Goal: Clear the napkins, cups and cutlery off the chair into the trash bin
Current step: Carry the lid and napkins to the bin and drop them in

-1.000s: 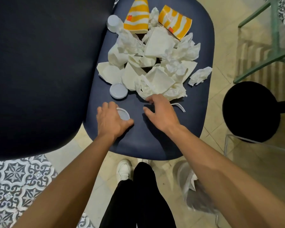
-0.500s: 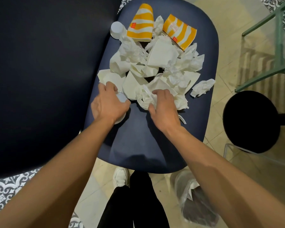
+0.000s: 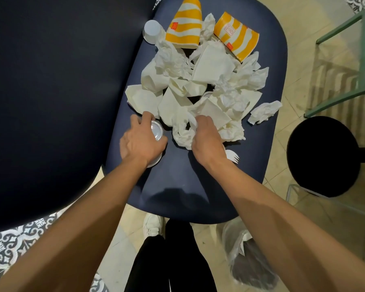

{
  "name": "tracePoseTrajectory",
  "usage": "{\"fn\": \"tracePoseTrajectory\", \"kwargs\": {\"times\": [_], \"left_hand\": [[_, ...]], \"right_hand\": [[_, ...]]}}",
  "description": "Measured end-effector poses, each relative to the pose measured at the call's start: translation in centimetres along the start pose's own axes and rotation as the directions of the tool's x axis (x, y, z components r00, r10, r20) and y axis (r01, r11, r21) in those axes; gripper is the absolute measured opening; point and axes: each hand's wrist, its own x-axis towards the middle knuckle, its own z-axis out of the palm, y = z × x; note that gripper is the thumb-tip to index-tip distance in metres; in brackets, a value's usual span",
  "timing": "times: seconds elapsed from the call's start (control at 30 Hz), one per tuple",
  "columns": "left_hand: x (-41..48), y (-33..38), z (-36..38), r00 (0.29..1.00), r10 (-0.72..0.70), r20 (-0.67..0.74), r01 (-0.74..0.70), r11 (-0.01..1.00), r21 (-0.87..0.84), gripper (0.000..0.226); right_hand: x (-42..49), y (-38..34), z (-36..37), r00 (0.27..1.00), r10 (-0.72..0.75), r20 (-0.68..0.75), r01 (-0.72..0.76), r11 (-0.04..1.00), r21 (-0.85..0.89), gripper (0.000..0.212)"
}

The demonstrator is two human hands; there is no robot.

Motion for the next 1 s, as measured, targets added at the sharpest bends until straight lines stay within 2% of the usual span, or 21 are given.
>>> {"fn": "tracePoseTrajectory", "kwargs": {"times": [0.17,0.23,0.3,0.5,0.7,0.77,0.87,1.0], "left_hand": [[-0.5,-0.7,-0.3,0.998,-0.058,-0.034,0.056,0.997,-0.055,0.046],[-0.7,-1.0,-0.5,0.995,-0.079,-0.053,0.074,0.994,-0.084,0.046],[-0.8,-1.2,-0.7,0.995,-0.076,-0.06,0.07,0.992,-0.102,0.045],[-1.2,-1.3,-1.0,0.997,-0.059,-0.056,0.05,0.988,-0.144,0.046],[-1.5,-1.3,-1.2,0.998,-0.048,-0.047,0.039,0.984,-0.173,0.046],[-1.7,-1.0,-1.3,0.998,-0.041,-0.044,0.033,0.983,-0.18,0.046],[-2.0,-0.4,-1.3,0.999,-0.036,-0.029,0.029,0.979,-0.2,0.045],[-2.6,0.4,-1.1,1.0,-0.007,-0.002,0.006,0.978,-0.207,0.042]], "right_hand": [[-0.6,0.0,-0.4,0.988,-0.029,-0.149,0.046,0.992,0.114,0.029],[-0.8,-0.3,-0.2,0.995,-0.035,-0.09,0.046,0.991,0.123,0.041],[-0.6,-0.6,0.4,0.998,-0.061,-0.014,0.061,0.997,0.036,0.05],[-0.1,-1.4,2.4,0.997,-0.073,0.031,0.077,0.979,-0.187,0.034],[-1.2,-0.7,1.9,0.988,-0.146,0.055,0.156,0.91,-0.383,0.032],[-1.8,-0.3,1.0,0.983,-0.175,0.055,0.183,0.902,-0.392,0.026],[-2.6,0.2,-0.2,0.99,-0.136,0.037,0.14,0.935,-0.327,0.018],[-2.7,1.3,-0.4,0.996,-0.067,0.058,0.081,0.95,-0.301,0.021]]}}
